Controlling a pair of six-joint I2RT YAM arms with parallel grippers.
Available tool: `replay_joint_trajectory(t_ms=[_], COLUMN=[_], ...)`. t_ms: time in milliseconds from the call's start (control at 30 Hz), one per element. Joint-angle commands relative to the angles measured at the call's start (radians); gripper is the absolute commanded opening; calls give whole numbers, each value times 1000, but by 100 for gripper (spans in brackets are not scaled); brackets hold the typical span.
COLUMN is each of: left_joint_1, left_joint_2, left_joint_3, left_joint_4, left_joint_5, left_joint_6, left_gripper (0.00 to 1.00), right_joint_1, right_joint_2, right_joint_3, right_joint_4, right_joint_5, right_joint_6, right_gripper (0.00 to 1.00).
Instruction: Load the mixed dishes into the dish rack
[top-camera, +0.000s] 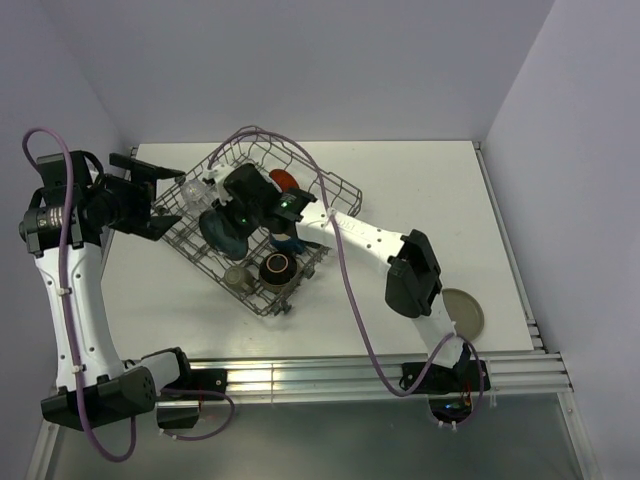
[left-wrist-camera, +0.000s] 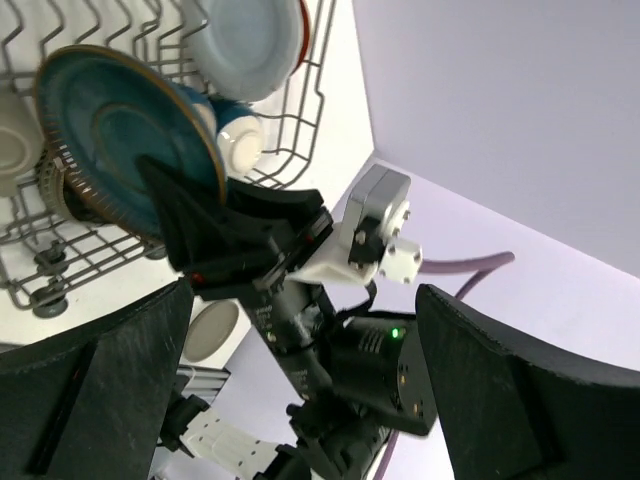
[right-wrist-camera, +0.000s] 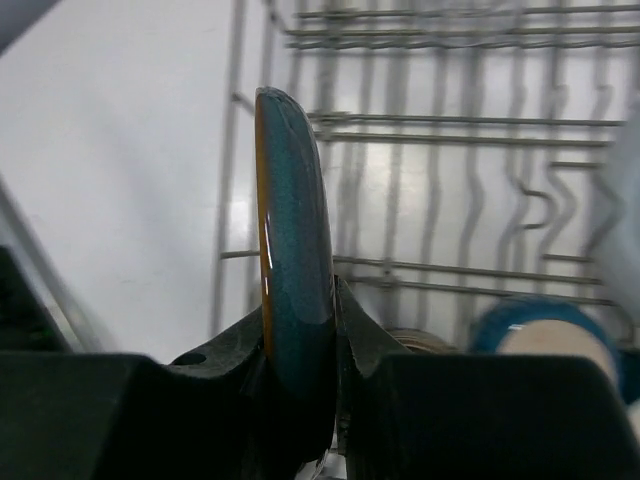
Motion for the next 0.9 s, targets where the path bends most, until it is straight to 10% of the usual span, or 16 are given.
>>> replay_joint_trajectory(t_ms=[0,867], left_joint_1=[-2,-2], left_joint_2=[19,22], left_joint_3=[40,-121], left_joint_4=[71,54], left_joint_5=[41,103], left_joint_6=[4,84], left_gripper=[99,99], right_joint_1=[-32,-134], right_joint_2=[-67,239], right_joint_3=[79,266], right_joint_4=[59,68], right_joint_5=[100,338], right_joint_6=[-89,-200], right_gripper=[0,0])
